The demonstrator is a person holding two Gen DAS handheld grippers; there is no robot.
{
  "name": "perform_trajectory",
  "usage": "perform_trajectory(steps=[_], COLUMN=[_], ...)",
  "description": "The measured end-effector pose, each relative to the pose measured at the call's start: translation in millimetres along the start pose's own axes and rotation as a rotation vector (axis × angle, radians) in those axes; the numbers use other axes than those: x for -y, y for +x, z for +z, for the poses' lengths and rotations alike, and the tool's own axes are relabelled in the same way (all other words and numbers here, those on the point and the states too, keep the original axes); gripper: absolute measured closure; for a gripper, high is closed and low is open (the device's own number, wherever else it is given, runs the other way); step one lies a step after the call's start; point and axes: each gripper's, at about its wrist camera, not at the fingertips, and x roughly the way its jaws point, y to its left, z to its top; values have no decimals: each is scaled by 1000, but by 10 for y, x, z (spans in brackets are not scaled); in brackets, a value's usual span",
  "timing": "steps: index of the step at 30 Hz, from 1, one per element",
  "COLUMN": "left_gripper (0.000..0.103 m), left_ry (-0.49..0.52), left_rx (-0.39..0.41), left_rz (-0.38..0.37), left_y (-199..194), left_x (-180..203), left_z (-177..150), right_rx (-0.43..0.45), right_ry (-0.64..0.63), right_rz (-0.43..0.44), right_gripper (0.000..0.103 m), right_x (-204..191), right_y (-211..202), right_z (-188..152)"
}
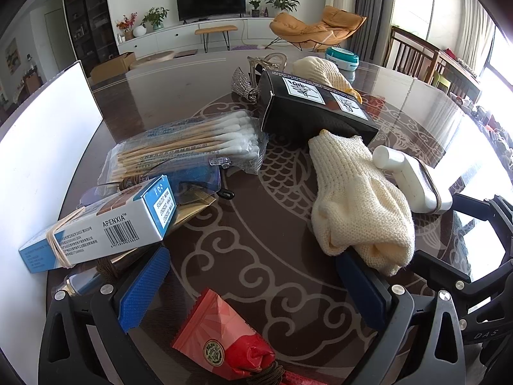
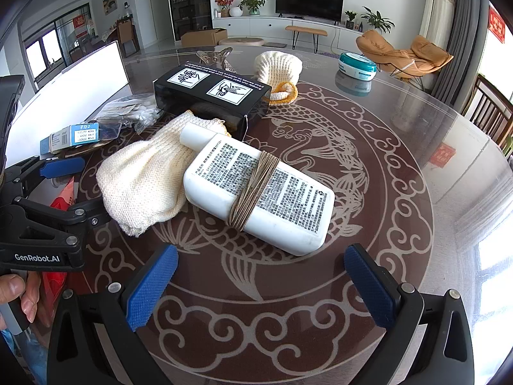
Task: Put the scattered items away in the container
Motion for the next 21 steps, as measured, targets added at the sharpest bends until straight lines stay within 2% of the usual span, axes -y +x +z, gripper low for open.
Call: perform_trajectory(steps=[21], left_gripper=[0], left_ry=[-3], left_rx=[1], left_rz=[2], left_y=[-10], left_x=[-15], left_z=[13], right_rx=[1], right_ry=[0], right_rz=[0], right_gripper=[0], right_x=[1], right_y=[3], right_z=[3])
